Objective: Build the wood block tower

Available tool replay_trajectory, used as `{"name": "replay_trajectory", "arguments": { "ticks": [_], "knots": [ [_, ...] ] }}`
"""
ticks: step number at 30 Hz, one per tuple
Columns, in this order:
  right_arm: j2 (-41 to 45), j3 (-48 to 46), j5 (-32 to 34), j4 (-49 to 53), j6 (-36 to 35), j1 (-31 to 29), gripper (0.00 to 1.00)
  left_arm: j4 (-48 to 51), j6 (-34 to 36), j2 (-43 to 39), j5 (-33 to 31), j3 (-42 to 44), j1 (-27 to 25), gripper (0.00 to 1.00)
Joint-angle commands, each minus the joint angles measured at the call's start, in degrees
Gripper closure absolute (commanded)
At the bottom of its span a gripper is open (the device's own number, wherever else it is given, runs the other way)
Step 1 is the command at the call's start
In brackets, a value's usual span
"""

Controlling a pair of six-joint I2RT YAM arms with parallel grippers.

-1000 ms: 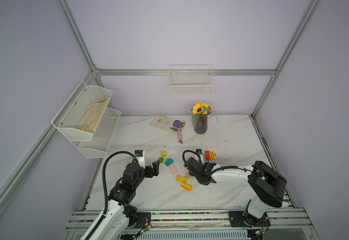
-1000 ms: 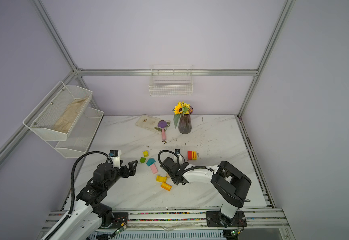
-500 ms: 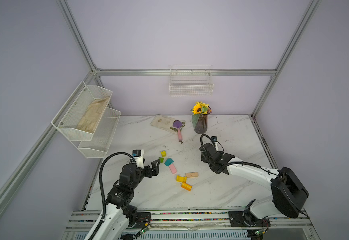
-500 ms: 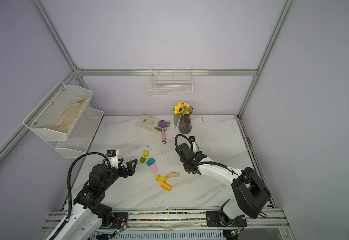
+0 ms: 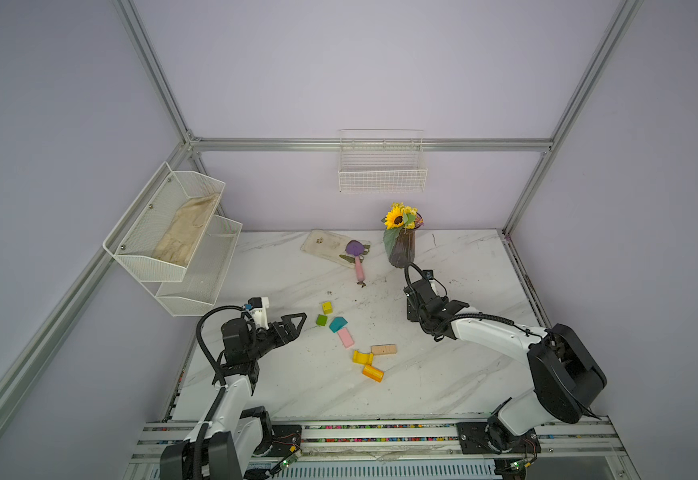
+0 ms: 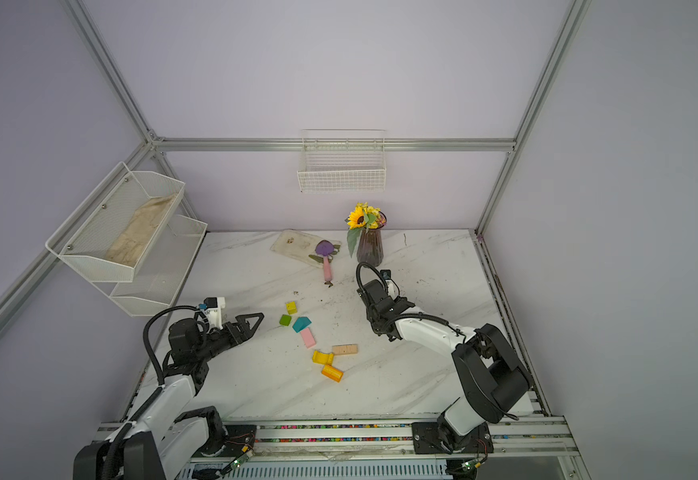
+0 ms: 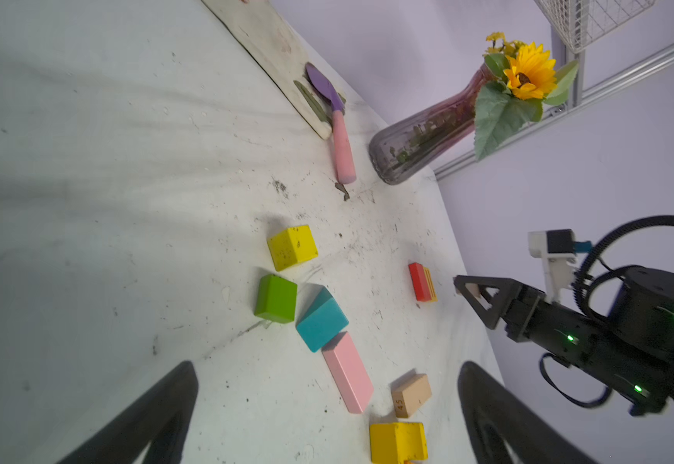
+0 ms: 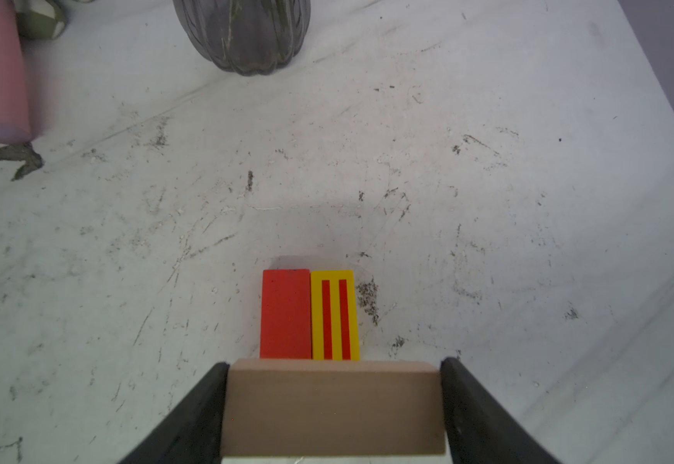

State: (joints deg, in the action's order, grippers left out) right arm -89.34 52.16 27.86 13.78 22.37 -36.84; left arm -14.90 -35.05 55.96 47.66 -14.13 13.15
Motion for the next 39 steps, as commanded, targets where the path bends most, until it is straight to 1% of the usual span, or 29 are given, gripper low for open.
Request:
{"name": "replay_trajectory", "arguments": {
  "ticks": [1, 5, 9, 10, 14, 18, 20, 22, 24, 26, 28, 32, 35, 39],
  "knots": [
    [-0.31, 1.18, -1.73, -1.17, -1.95, 0.54, 0.48, -11.75, -2.58, -0.4, 14.03, 1.26, 0.49, 0.0],
    [-1.65, 0.33, -2.0, -2.88, -2.17, 1.08, 0.48, -7.43, -1.17, -4.25, 11.99, 1.38, 0.48, 0.0],
    [-3.28, 0.94, -3.51, -2.55, -2.67, 2.09, 0.48, -0.3, -0.56, -9.82, 5.38, 1.95, 0.5, 0.0],
    [-3.62, 0.92, -3.75, -2.77, -2.9, 2.41, 0.48, 0.12, -0.58, -10.71, 4.83, 2.13, 0.48, 0.0],
    [-5.46, 1.08, -4.53, -3.42, -3.04, 3.29, 0.48, -0.92, -0.8, -11.46, 6.94, 2.27, 0.16, 0.0],
    [-6.45, 1.45, -7.05, -3.54, -2.95, 3.96, 0.48, -0.97, 0.05, -10.05, 4.83, 2.14, -0.91, 0.0],
    [-7.25, 1.71, -7.39, -3.83, -3.03, 4.12, 0.48, -0.92, 0.95, -8.83, 4.2, 1.48, -2.44, 0.0],
    [-8.34, 2.05, -7.47, -4.18, -2.97, 4.31, 0.48, -0.64, 2.37, -7.69, 3.53, 0.51, -5.26, 0.0],
    [-9.13, 2.48, -7.93, -4.16, -2.88, 4.55, 0.49, 1.81, 4.4, -6.99, 0.82, -0.71, -7.94, 0.0],
    [-9.27, 3.11, -8.77, -3.31, -2.38, 4.84, 0.5, 6.47, 6.75, -6.26, -4.13, -2.51, -11.15, 0.0],
    [-8.53, 3.2, -9.29, -3.32, -2.32, 4.94, 0.5, 8.69, 8.65, -4.52, -7.12, -4.38, -13.92, 0.0],
    [-7.34, 3.03, -9.23, -3.94, -2.24, 5.02, 0.5, 9.77, 10.67, 0.15, -6.94, -7.11, -17.8, 0.0],
    [-7.6, 3.86, -8.98, -3.52, -2.17, 5.11, 0.5, 11.3, 11.38, 1.9, -9.1, -8.21, -18.99, 0.0],
    [-8.42, 4.72, -8.4, -3.67, -2.64, 5.59, 0.5, 11.56, 11.63, 2.57, -9.91, -8.56, -19.68, 0.0]
  ]
}}
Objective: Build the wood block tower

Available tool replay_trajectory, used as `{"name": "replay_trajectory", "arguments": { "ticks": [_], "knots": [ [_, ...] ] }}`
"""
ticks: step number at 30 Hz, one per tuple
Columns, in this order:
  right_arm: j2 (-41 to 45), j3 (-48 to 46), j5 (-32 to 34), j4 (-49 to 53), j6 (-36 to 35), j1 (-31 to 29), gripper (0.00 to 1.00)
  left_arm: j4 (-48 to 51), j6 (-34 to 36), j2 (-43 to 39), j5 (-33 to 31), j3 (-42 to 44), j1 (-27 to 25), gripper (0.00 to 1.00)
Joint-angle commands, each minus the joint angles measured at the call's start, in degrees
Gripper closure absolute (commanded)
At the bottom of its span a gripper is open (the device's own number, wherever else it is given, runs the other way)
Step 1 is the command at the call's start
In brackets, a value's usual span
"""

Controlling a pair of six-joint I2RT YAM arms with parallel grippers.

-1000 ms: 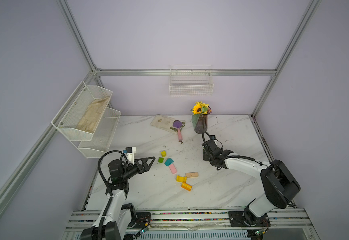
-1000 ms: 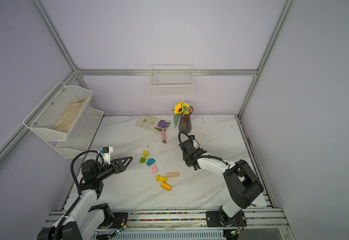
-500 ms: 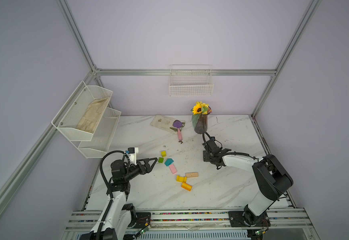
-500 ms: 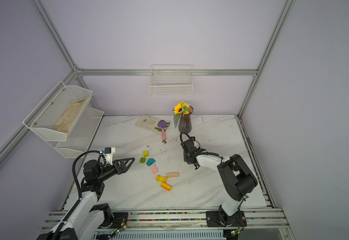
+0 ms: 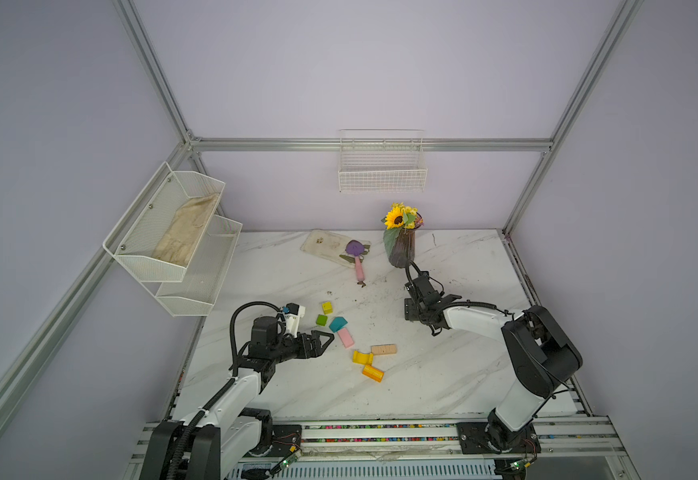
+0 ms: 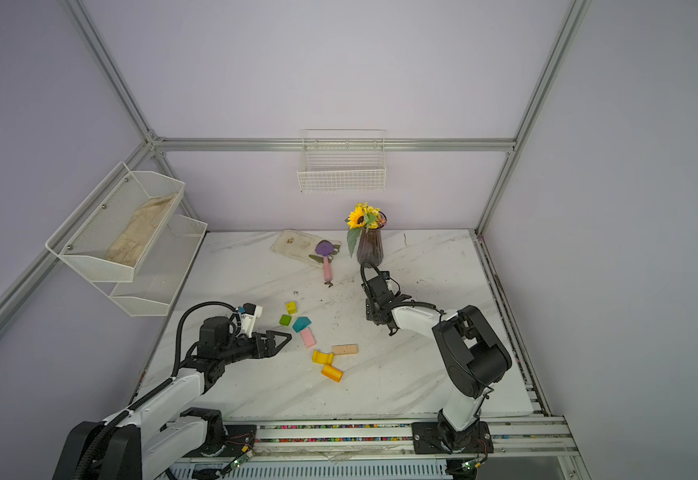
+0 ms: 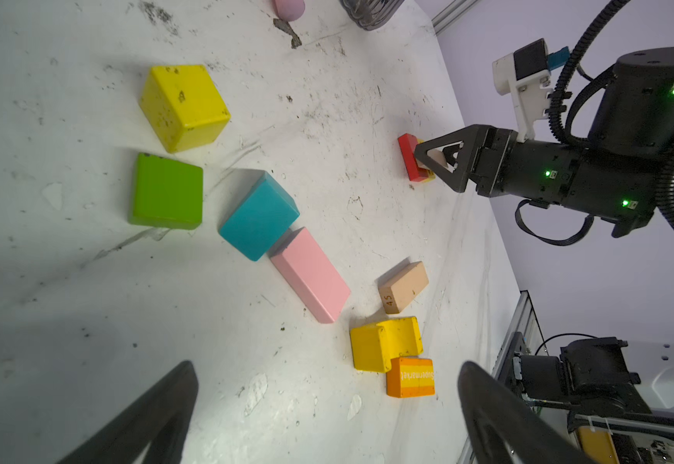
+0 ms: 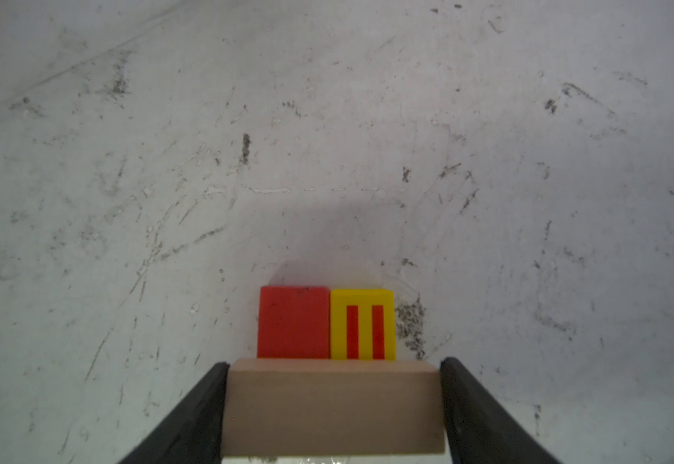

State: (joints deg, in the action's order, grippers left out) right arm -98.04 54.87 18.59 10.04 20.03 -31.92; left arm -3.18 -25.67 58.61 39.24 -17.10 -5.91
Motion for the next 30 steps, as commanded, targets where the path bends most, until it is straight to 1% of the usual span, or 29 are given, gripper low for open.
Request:
{"name": "replay_trajectory", "arguments": {
  "ticks": [1, 10, 30],
  "knots": [
    [-0.1, 2.36, 1.17, 0.06, -0.35, 0.81, 0.5, -0.08, 2.34, -0.07, -1.7, -5.58, -0.82, 0.0],
    [-2.32, 4.26, 1.3, 0.57, -0.59, 1.43, 0.5, 0.44, 2.77, 0.16, -3.12, -5.92, -1.78, 0.0],
    [-5.57, 6.03, 0.93, 1.73, -0.6, 2.29, 0.46, 0.63, 3.13, 1.07, -3.12, -6.31, -2.56, 0.0]
  ]
}}
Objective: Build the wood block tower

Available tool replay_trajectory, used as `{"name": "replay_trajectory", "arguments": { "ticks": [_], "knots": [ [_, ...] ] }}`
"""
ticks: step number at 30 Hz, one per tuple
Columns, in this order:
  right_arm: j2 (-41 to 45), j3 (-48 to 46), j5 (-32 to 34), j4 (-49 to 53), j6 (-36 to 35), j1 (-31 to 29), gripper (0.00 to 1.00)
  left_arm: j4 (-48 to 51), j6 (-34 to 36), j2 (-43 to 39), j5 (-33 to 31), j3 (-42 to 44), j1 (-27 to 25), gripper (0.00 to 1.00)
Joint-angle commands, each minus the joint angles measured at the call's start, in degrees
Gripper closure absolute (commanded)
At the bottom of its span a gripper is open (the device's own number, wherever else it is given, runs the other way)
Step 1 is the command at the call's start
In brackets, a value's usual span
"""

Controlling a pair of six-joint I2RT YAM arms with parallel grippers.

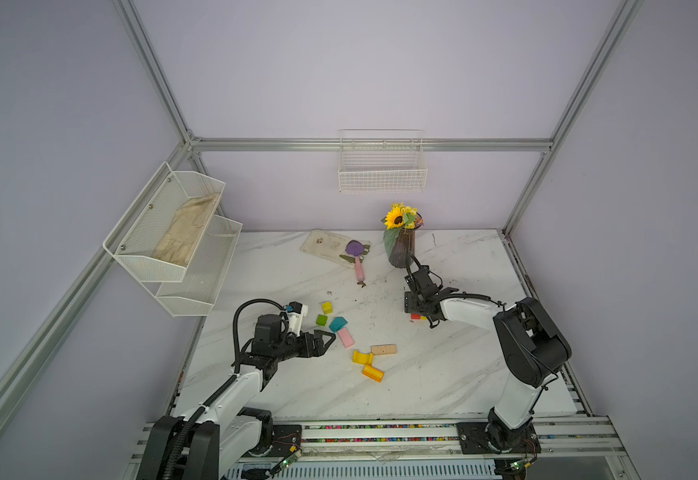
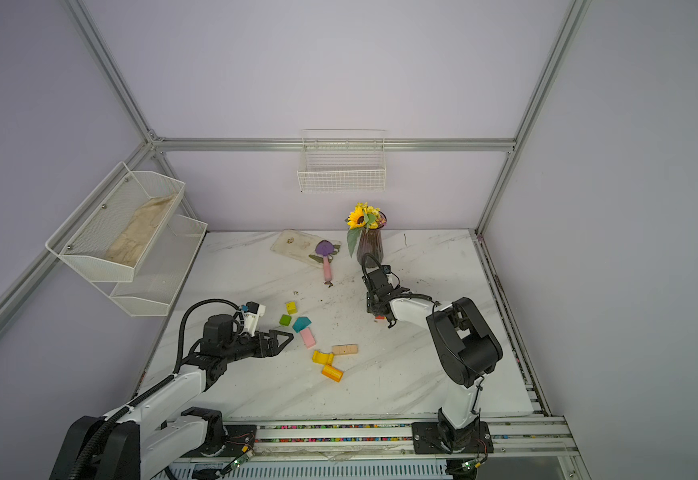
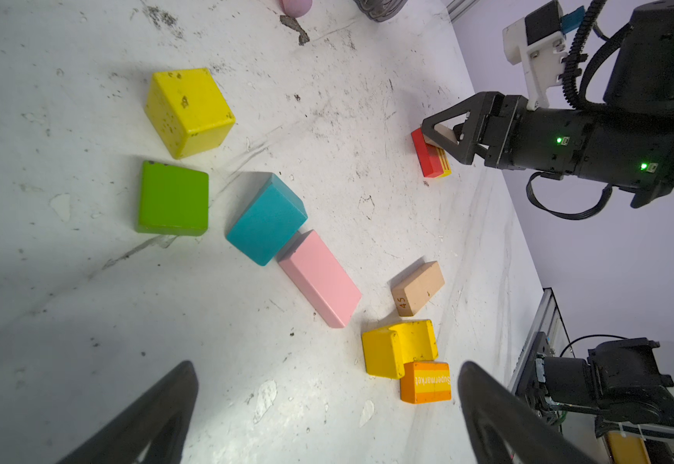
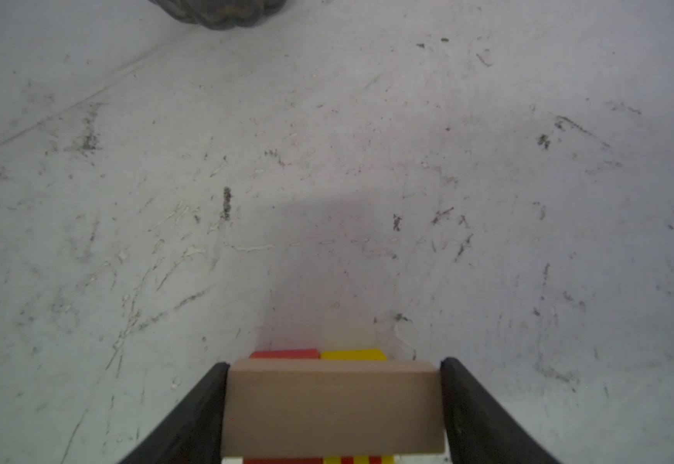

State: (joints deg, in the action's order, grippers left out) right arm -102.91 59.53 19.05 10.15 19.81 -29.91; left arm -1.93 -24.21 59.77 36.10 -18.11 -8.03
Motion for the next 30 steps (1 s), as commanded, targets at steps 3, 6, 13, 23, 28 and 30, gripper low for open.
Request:
{"name": "replay_trajectory", "arguments": {
  "ticks": [3, 6, 13, 23, 28, 30],
  "knots": [
    [-0.8, 1.37, 0.12, 1.62, -0.31, 0.26, 0.45, -0.63, 1.66, 0.09, -0.06, -5.34, -0.49, 0.0],
    [-0.75, 1.46, 0.05, 2.3, -0.16, 0.29, 0.44, -0.63, 1.68, 0.33, -0.06, -5.43, -0.57, 0.0],
    [0.3, 0.5, -1.55, 2.5, -0.9, 0.24, 0.45, -0.62, 1.7, 0.35, -0.06, -5.45, -0.67, 0.0],
    [0.23, 0.6, -2.22, 2.94, -1.6, 0.29, 0.49, -0.7, 1.79, 0.52, -0.15, -5.45, -0.76, 0.0],
    [1.47, -0.41, -2.74, 1.83, -2.07, 0.29, 0.48, -0.68, 1.79, 0.69, -0.15, -5.54, -0.76, 0.0],
    [1.72, -0.58, -2.95, 1.71, -2.17, 0.27, 0.48, -0.71, 1.79, 0.69, -0.15, -5.56, -0.76, 0.0]
  ]
}}
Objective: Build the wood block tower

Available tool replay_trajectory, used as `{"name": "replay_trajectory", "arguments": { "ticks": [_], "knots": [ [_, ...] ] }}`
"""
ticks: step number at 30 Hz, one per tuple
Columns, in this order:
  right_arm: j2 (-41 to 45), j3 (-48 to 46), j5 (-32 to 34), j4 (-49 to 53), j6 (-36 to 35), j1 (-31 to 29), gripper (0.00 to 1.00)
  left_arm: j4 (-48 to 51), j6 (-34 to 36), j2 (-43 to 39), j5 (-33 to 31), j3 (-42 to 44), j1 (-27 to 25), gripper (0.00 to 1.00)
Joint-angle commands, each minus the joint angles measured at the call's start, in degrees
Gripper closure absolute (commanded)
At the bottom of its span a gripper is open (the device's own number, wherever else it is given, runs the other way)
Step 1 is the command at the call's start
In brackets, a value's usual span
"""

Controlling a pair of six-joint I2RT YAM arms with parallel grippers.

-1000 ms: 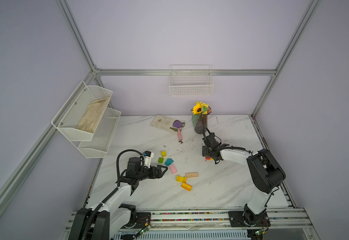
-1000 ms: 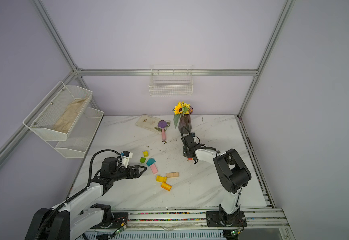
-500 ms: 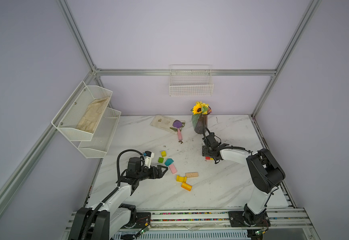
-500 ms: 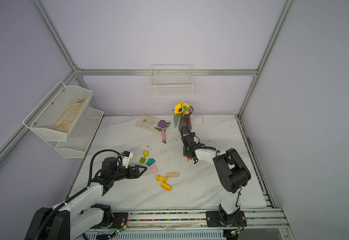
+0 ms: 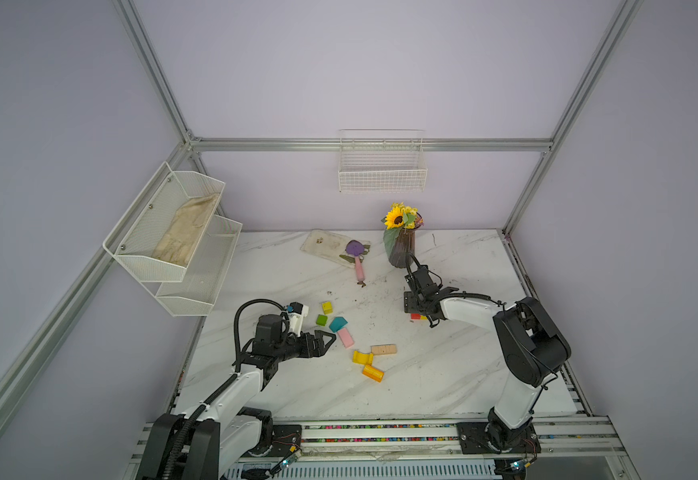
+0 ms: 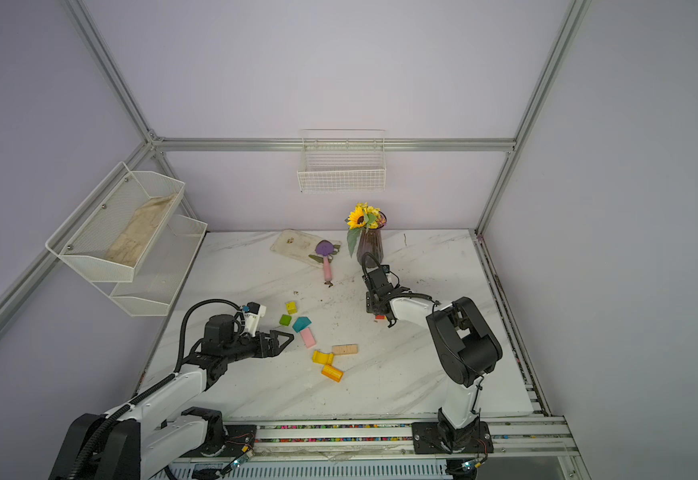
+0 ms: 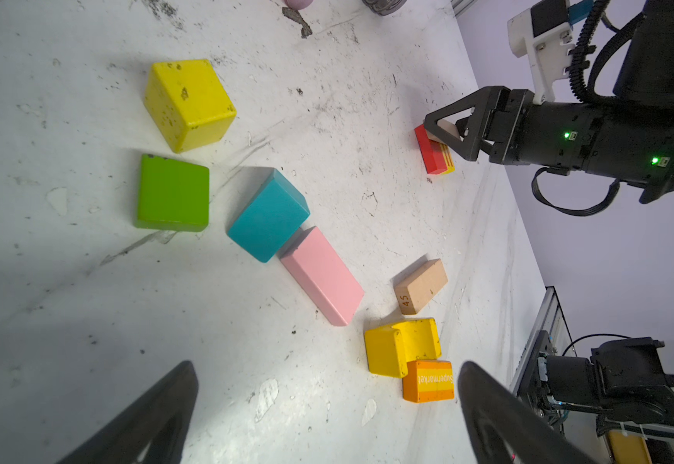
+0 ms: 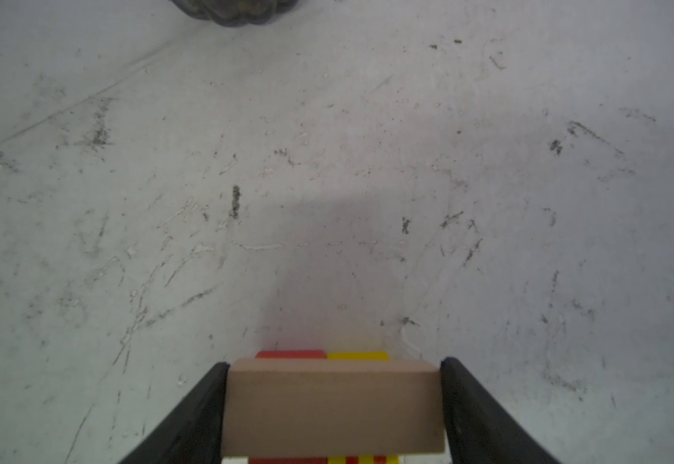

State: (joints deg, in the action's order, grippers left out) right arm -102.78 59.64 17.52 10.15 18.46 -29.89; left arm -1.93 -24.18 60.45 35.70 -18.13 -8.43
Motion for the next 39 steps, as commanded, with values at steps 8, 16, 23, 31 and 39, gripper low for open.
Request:
{"name": "replay_trajectory", "arguments": {
  "ticks": [8, 16, 23, 31, 39],
  "knots": [
    [1.53, -0.93, -1.88, 1.54, -1.23, 0.27, 0.47, -0.75, 1.77, 0.09, 0.24, -5.55, -0.45, 0.0],
    [2.49, -2.2, -1.87, 1.23, -1.16, 0.26, 0.4, -0.88, 1.78, 0.7, 0.24, -5.69, -0.47, 0.0],
    [2.36, -2.22, -1.52, 1.28, -0.99, 0.27, 0.25, -0.83, 1.84, 1.34, 0.18, -6.04, -0.63, 0.0],
    [2.23, -1.71, -0.23, 2.22, -0.3, 0.27, 0.06, -0.85, 1.9, 1.64, 0.16, -6.13, -0.7, 0.0],
    [4.28, -3.52, 0.02, 2.52, 0.98, 0.2, 0.03, -0.83, 1.97, 1.69, 0.14, -6.22, -0.79, 0.0]
  ]
}}
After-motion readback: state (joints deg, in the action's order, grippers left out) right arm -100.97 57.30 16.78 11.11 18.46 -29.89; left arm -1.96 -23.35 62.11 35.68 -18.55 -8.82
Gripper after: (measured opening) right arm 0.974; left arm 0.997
